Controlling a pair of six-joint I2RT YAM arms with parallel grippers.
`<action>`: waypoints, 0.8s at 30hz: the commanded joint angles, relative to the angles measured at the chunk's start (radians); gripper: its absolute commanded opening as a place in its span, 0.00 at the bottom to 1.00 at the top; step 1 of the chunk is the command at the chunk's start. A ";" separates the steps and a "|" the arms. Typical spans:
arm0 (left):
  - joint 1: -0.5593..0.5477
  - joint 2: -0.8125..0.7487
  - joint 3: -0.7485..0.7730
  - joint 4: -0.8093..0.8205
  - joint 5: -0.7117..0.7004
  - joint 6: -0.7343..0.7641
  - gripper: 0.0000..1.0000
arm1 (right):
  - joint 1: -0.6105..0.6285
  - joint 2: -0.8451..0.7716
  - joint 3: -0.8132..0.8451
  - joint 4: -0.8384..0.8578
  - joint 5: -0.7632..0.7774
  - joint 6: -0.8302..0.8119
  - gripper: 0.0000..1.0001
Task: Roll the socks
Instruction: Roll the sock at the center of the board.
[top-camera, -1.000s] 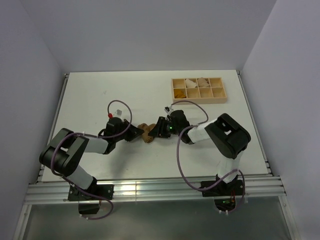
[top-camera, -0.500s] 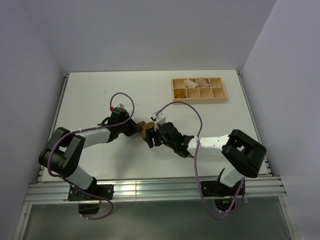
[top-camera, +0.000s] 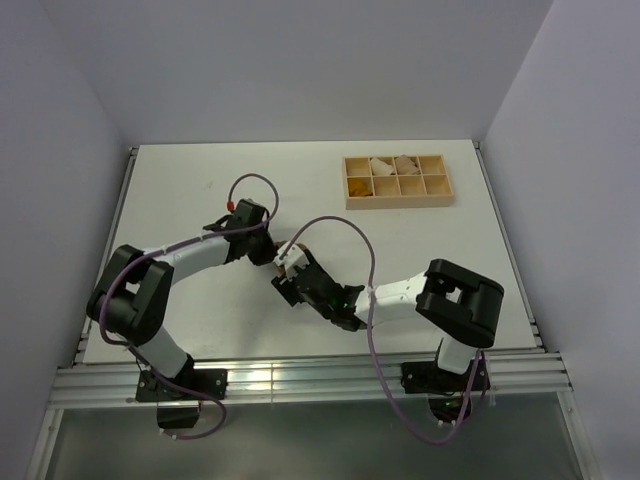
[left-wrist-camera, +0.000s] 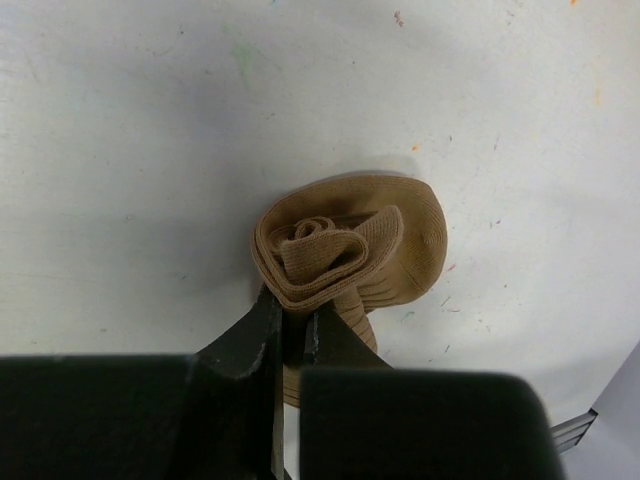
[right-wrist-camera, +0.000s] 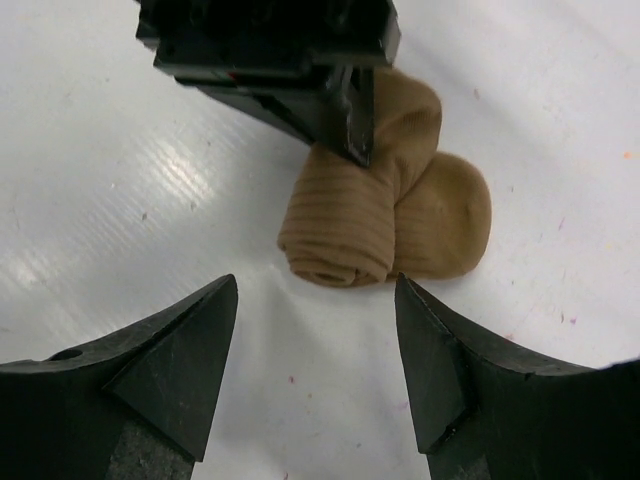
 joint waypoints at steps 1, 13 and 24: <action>-0.010 0.023 0.041 -0.124 -0.047 0.038 0.00 | 0.016 0.025 0.054 0.095 0.079 -0.066 0.71; -0.029 0.063 0.114 -0.219 -0.050 0.037 0.00 | 0.039 0.144 0.114 0.158 0.096 -0.129 0.70; -0.043 0.095 0.148 -0.243 -0.041 0.041 0.00 | 0.049 0.268 0.134 0.204 0.191 -0.120 0.51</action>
